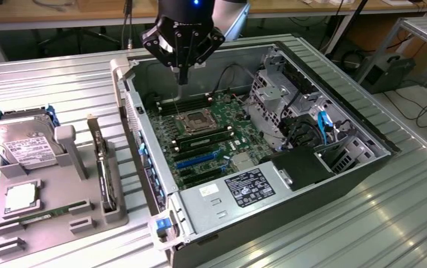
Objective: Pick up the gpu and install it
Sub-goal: 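Reach for the gpu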
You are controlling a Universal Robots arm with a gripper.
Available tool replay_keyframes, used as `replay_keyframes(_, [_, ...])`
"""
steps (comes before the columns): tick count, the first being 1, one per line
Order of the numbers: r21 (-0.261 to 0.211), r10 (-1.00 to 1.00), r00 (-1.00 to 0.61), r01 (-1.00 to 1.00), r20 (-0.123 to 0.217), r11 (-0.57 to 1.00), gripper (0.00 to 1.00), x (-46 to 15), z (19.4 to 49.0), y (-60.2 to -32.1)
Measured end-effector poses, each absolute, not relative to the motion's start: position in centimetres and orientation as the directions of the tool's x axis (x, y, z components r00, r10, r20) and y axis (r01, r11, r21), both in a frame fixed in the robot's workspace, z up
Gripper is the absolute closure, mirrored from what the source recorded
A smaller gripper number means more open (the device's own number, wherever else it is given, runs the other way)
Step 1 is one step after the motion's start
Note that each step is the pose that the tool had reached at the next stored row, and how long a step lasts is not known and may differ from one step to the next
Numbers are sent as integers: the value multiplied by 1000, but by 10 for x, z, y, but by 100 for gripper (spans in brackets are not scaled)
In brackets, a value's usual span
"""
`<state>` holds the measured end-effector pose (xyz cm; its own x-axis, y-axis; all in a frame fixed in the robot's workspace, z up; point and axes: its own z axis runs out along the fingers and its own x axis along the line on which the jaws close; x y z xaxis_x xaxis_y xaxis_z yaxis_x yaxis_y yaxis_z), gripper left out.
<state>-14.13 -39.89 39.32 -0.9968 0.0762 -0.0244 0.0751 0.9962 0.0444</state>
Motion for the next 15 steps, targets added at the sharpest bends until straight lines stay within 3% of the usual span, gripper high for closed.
replay_keyframes(15, [44,76,-997,75,-24,996,89,-145,393,-399])
